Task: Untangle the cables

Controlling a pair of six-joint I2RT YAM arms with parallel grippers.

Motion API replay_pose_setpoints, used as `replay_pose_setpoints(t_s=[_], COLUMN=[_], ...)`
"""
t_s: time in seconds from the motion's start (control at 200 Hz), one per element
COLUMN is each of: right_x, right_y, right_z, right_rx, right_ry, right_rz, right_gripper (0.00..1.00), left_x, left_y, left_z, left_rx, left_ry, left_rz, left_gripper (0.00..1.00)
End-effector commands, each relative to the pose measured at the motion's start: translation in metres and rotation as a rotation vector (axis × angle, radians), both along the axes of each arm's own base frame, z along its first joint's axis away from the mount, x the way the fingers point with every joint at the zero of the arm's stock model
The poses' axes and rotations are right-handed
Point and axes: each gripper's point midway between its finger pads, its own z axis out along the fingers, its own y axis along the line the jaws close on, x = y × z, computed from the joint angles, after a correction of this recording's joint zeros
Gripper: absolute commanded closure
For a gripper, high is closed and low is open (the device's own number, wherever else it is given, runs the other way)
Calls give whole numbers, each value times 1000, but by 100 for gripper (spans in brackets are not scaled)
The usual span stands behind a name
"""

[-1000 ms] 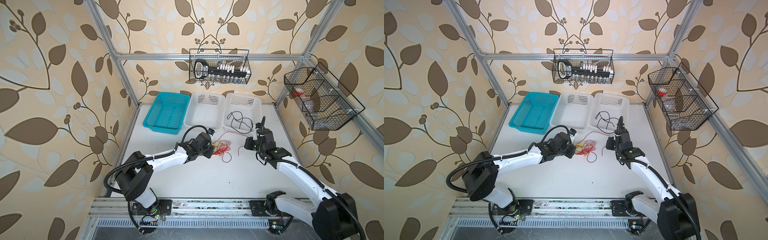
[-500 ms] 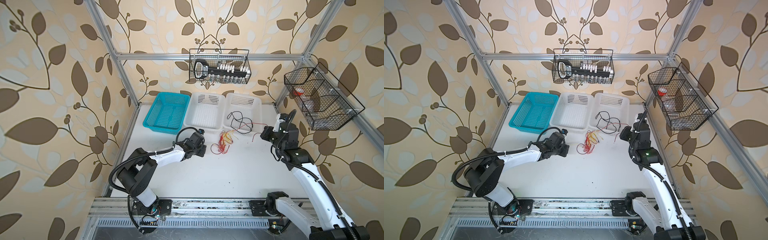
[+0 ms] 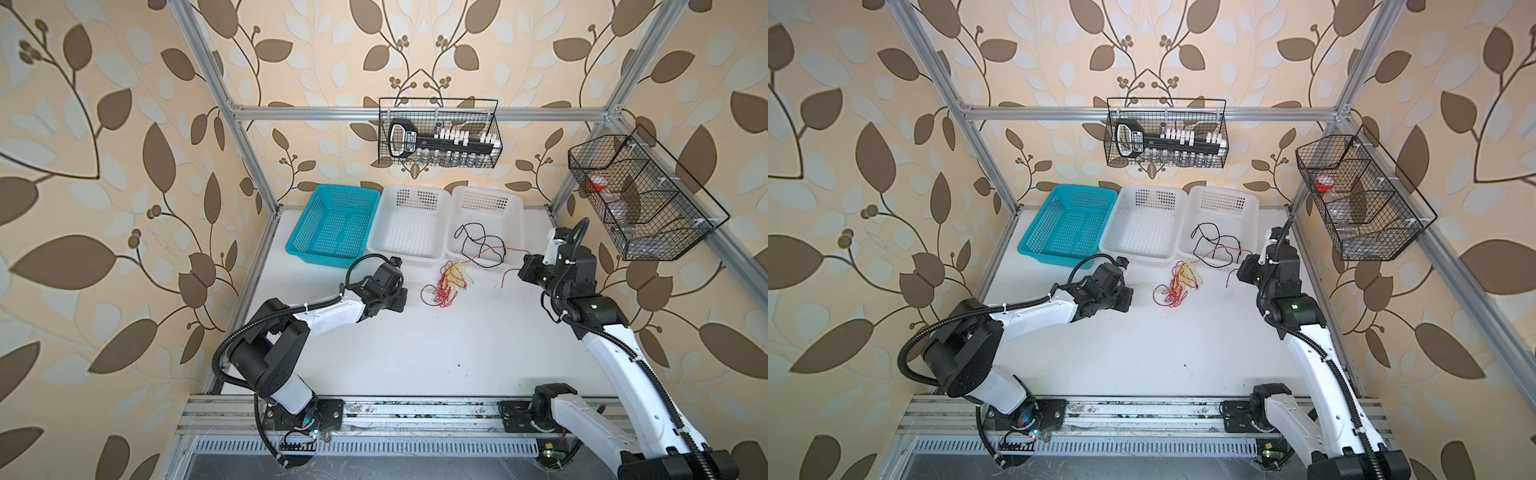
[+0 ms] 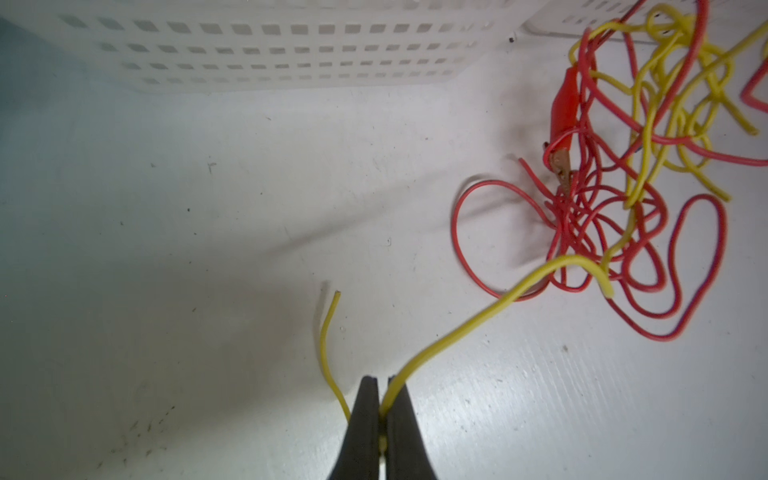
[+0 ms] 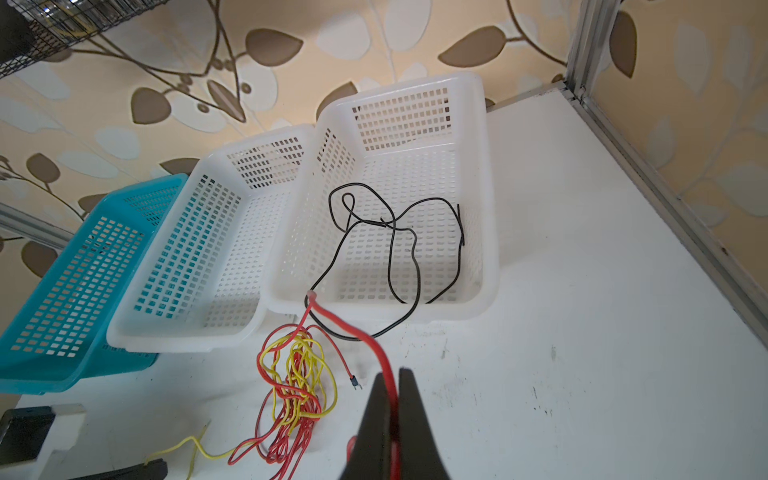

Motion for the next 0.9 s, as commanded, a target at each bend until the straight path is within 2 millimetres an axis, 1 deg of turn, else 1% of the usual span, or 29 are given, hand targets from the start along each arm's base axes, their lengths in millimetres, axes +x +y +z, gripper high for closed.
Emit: replay_pose_setpoints(t_s=[0.0,0.11,0.145,0.15,0.16,0.265,0.355,0.41,0.525,0.62,0.805,0.865,0.895], right_x=[2,1,1,1,1,1,2,3,5,7,11,12,12], right_y=[7,12,14,14,15,23,28,32,46,60,84,92,100], right_z=[-19,-42,-49,-50,-52,-72,-84,-88,-89,-85,-82,-79,-77], right_rx=[-23,-84,-99,-101,-103,-108,-125,-141,-174,-184,-181,-173,-164], right_ry=[37,103,121,124,129,170,202,213,208,186,164,149,137], right_rz=[7,-13,-15,-15,-14,9,24,41,94,141,234,271,305], right_gripper=[100,100,100,100,100,97,97,95,87,81,71,66,63], left_x=[2,1,0,-1,-1,-6,-9,-10,-11,-10,-10,-10,-10], left_y=[-6,-8,-10,-10,-10,-16,-22,-25,-33,-39,-43,-43,-43], left_z=[30,47,46,53,59,74,85,92,102,108,111,110,109], left_rx=[-77,-111,-115,-125,-135,-172,-202,-224,-257,-275,-290,-290,-291], left_ry=[-63,-106,-108,-123,-135,-166,-185,-196,-208,-210,-206,-202,-199], left_rz=[-8,-29,-42,-44,-49,-100,-136,-155,-189,-211,-224,-220,-219], left_gripper=[100,100,100,100,100,100,100,100,100,100,100,100,100])
